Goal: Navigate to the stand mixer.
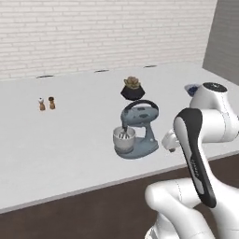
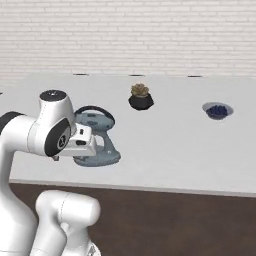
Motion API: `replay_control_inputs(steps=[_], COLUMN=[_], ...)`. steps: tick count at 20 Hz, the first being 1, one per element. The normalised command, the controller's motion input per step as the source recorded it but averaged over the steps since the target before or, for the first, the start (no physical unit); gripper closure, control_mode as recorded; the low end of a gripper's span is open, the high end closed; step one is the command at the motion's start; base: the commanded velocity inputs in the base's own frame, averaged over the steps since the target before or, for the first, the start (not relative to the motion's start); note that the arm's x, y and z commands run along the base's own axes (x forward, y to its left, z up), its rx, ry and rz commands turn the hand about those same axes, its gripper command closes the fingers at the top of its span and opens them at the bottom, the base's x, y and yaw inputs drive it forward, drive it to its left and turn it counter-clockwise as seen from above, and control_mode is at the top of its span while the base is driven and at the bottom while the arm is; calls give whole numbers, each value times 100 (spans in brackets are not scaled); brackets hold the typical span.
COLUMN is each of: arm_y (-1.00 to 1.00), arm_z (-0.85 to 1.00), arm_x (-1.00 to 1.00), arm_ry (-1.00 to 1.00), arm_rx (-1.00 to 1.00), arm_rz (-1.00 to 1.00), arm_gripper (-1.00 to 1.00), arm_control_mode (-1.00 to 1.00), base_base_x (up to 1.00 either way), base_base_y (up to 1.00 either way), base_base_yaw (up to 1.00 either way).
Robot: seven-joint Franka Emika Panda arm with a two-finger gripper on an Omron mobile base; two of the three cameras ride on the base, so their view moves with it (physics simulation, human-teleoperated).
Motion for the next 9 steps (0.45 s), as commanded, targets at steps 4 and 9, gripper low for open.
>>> replay_control_inputs(steps=[4,9], arm_y=[0,0], arm_z=[0,0], arm_x=[0,0], arm_ry=[0,0], arm_rx=[0,0], arm_rz=[0,0], arm_gripper=[-100,-100], arm_control_mode=[100,100], base_base_x=[59,22], base_base_y=[0,0], base_base_yaw=[22,20])
